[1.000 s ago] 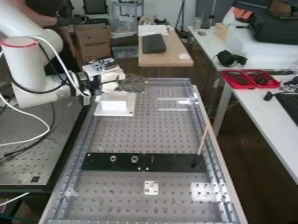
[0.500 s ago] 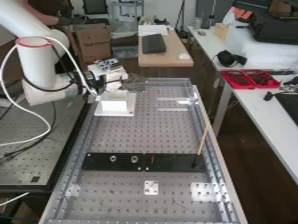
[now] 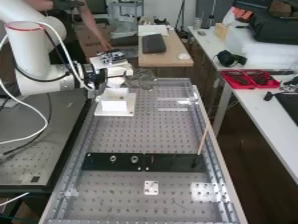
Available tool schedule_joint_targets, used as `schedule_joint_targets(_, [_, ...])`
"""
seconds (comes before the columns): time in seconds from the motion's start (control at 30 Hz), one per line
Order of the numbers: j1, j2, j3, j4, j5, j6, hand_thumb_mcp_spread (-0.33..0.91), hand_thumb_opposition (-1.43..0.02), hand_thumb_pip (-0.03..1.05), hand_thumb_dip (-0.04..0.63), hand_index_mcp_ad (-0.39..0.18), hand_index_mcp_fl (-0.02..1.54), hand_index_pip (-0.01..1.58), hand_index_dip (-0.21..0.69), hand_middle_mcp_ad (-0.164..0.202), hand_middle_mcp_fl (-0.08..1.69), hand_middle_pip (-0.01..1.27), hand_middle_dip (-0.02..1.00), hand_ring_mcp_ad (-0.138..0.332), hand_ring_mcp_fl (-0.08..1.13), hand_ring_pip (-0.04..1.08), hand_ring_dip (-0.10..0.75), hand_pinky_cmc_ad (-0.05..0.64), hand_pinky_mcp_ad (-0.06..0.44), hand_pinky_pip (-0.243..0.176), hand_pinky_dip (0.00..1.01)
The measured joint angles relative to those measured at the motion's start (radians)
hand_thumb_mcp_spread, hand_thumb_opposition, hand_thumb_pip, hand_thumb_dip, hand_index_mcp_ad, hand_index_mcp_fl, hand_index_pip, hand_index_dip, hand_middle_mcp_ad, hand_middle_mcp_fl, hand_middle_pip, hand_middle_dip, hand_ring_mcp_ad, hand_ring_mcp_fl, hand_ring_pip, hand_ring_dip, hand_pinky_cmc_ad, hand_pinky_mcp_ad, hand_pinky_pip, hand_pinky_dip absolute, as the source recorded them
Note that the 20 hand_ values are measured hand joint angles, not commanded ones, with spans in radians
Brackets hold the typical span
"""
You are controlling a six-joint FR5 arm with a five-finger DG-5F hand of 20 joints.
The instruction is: Grab the smaller nut and place it in the white container
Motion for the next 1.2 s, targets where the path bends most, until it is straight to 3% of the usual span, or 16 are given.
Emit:
schedule_joint_targets(0.23, [-0.061, 0.073, 0.096, -0.062, 0.175, 0.037, 0.25, -0.79, 0.8, 0.22, -0.162, 0.0, 0.97, 0.106, 0.056, -0.02, 0.12, 0.23, 0.131, 0.0, 0.07, 0.113, 0.333, 0.284, -0.075, 0.25])
schedule_joint_targets(0.47, [-0.115, 0.093, 0.222, -0.172, 0.385, 0.057, 0.21, -0.76, 0.73, 0.204, -0.129, 0.0, 0.76, 0.103, 0.07, -0.02, 0.12, 0.23, 0.134, 0.0, 0.07, 0.113, 0.335, 0.288, -0.075, 0.28])
schedule_joint_targets(0.67, [-0.12, 0.11, 0.252, -0.223, 0.502, 0.065, 0.19, -0.74, 0.7, 0.173, -0.122, 0.0, 0.66, 0.11, 0.068, -0.02, 0.12, 0.23, 0.138, 0.0, 0.07, 0.113, 0.344, 0.286, -0.075, 0.28])
schedule_joint_targets(0.87, [-0.121, 0.143, 0.248, -0.236, 0.552, 0.057, 0.19, -0.74, 0.7, 0.159, -0.122, 0.0, 0.59, 0.138, 0.072, -0.02, 0.12, 0.23, 0.14, 0.0, 0.07, 0.113, 0.347, 0.288, -0.08, 0.29])
schedule_joint_targets(1.2, [-0.131, 0.149, 0.266, -0.281, 0.546, 0.043, 0.19, -0.74, 0.7, 0.155, -0.122, 0.0, 0.58, 0.155, 0.072, -0.02, 0.12, 0.23, 0.14, 0.0, 0.07, 0.113, 0.346, 0.288, -0.08, 0.29])
